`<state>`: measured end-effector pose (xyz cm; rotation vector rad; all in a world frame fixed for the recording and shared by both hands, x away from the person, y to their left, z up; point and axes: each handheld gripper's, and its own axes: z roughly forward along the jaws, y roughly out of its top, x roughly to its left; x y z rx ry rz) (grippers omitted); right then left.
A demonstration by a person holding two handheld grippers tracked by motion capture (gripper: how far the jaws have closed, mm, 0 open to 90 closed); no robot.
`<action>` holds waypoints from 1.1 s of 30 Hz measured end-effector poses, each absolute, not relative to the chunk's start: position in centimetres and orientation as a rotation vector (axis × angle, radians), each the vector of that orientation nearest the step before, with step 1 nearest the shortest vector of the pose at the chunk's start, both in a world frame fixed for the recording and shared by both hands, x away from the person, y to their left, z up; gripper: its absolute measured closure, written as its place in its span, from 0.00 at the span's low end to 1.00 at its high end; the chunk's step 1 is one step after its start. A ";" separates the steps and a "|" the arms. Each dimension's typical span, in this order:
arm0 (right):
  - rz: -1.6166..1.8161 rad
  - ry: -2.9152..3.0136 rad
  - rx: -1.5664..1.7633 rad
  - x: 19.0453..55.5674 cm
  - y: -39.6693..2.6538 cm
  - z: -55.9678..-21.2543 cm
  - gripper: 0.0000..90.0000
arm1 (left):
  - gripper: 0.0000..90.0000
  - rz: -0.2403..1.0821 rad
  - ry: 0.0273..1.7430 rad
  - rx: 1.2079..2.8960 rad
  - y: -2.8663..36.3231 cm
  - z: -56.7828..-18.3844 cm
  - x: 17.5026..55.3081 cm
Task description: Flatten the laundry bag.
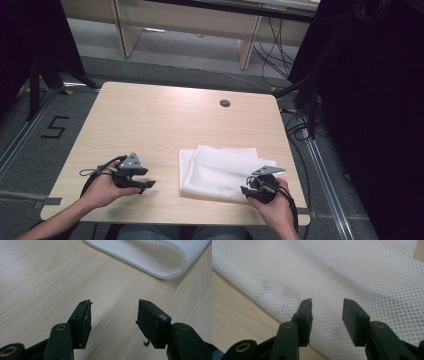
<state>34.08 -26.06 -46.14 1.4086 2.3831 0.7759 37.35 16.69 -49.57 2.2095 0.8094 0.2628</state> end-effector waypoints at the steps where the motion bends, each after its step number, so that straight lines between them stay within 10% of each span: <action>1: 0.812 2.356 1.427 34.1 -26.0 -46.4 0.68 | 0.50 0.263 0.809 2.210 16.7 -49.6 37.4; 8: 0.786 2.348 1.440 34.2 -26.8 -46.0 0.74 | 0.53 0.268 0.778 2.186 16.1 -49.3 37.6; 15: 0.724 2.291 1.425 34.4 -27.9 -45.2 1.00 | 0.59 0.322 0.692 2.184 14.8 -48.1 38.3; 33: 0.636 2.316 1.535 36.0 -30.3 -46.5 1.00 | 0.69 0.206 0.537 2.187 5.2 -46.5 40.7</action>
